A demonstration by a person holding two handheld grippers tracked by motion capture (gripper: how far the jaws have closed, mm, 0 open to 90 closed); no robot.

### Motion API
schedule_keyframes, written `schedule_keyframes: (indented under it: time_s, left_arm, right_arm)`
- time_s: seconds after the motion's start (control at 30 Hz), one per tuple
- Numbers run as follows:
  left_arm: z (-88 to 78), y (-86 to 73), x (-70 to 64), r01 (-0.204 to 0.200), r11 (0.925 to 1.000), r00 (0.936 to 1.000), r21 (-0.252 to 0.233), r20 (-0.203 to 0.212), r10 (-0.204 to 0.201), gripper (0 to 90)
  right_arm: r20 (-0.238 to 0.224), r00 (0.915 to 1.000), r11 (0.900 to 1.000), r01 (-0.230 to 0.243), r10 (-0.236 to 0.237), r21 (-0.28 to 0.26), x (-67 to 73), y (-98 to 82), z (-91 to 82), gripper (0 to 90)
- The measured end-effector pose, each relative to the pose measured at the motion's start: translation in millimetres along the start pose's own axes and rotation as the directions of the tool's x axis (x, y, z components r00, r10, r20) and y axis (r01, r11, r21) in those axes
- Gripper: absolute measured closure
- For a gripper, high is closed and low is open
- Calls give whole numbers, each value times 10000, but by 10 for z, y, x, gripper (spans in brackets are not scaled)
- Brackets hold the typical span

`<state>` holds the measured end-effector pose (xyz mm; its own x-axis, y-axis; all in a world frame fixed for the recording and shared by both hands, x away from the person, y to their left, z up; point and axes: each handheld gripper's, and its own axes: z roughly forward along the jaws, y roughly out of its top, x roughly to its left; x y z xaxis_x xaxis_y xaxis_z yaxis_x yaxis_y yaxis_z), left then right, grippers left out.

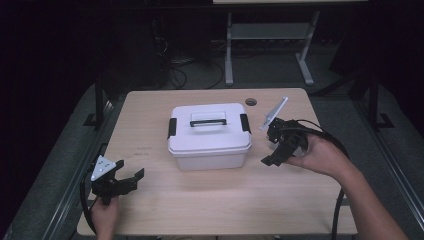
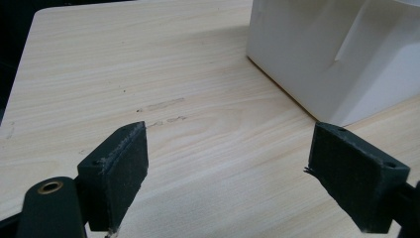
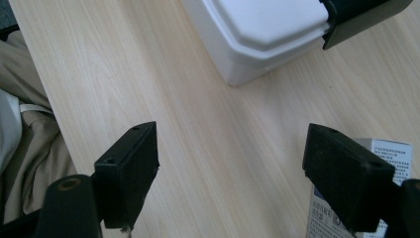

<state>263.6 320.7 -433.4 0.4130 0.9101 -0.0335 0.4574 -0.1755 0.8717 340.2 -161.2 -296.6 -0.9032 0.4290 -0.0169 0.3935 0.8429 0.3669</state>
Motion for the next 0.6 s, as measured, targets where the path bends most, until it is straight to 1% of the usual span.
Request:
schedule_keyframes:
  time_s: [0.33, 0.47, 0.5, 0.6]
  left_arm:
    - [-3, -3, 3, 44, 10000, 10000, -17, -14, -44, 149]
    - [-4, -2, -3, -1, 10000, 10000, 0, 5, 1, 149]
    - [-2, -1, -7, -7, 10000, 10000, -12, -8, 7, 149]
    - [4, -2, -11, -32, 10000, 10000, 16, -2, 32, 149]
  right_arm:
    - [-103, 9997, 9997, 222, -221, 103, -18, 164, 9, 212]
    - [-105, 9995, 9994, 314, -312, 157, -22, 220, 13, 212]
    - [-159, 9993, 9992, 355, -353, 160, -23, 265, 12, 212]
    - [-204, 9989, 9990, 422, -418, 152, -29, 321, 16, 212]
